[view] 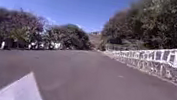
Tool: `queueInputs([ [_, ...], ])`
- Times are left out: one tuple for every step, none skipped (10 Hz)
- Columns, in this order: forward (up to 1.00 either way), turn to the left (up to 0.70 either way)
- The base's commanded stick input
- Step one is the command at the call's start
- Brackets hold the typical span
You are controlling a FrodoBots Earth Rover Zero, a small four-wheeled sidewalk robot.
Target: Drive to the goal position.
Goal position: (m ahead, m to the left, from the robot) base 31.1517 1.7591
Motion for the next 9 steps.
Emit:
queueInputs([
  [0.70, 0.00],
  [0.70, 0.00],
  [0.70, 0.00],
  [0.70, 0.00],
  [0.70, 0.00],
  [0.70, 0.00],
  [0.70, -0.30],
  [0.70, -0.35],
  [0.70, -0.32],
])
